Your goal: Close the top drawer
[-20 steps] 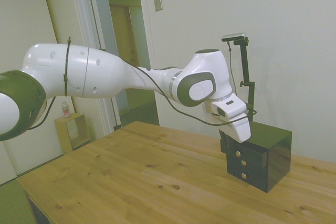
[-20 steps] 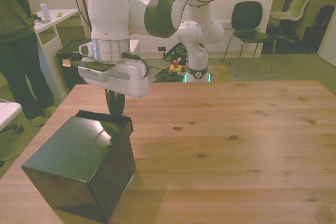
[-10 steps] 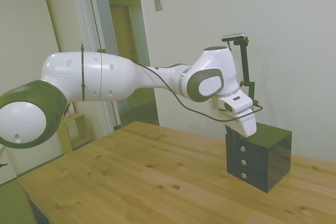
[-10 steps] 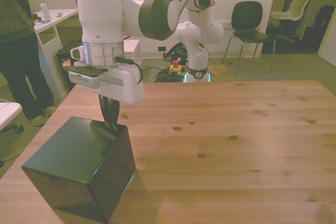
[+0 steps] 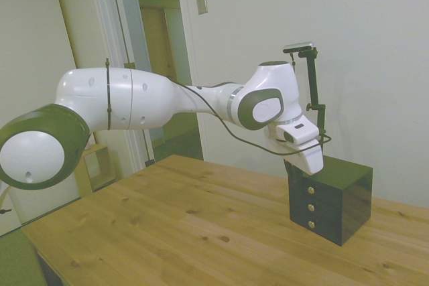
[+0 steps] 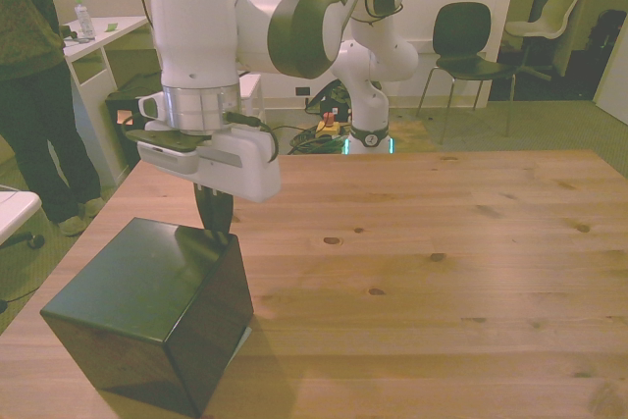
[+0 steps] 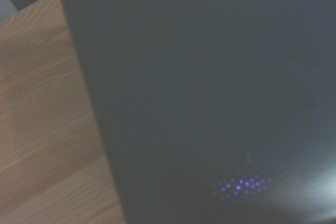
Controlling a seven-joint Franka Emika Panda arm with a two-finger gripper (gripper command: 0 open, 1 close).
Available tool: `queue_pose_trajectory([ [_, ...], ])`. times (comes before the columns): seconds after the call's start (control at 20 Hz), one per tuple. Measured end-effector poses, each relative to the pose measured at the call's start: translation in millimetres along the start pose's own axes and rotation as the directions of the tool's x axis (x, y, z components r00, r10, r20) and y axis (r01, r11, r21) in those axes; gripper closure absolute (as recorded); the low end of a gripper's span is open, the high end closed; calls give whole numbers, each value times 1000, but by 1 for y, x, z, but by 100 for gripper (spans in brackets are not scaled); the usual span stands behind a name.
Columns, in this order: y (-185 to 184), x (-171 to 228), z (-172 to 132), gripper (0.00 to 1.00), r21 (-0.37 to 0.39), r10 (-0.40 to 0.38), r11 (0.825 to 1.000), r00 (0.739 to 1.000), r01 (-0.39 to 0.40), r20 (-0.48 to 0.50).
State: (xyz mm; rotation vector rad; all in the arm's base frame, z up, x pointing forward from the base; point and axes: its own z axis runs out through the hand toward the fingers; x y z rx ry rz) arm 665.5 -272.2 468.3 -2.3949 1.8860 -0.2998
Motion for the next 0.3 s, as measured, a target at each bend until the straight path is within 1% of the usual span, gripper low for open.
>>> queue_pose_trajectory([
  [0.1,7,-16,-6,100,1,-18,1000,1000,18,10],
  [0.15,13,-24,-13,0,3,-26,1000,999,26,19],
  [0.3,35,-46,-43,0,12,-54,999,998,53,38],
])
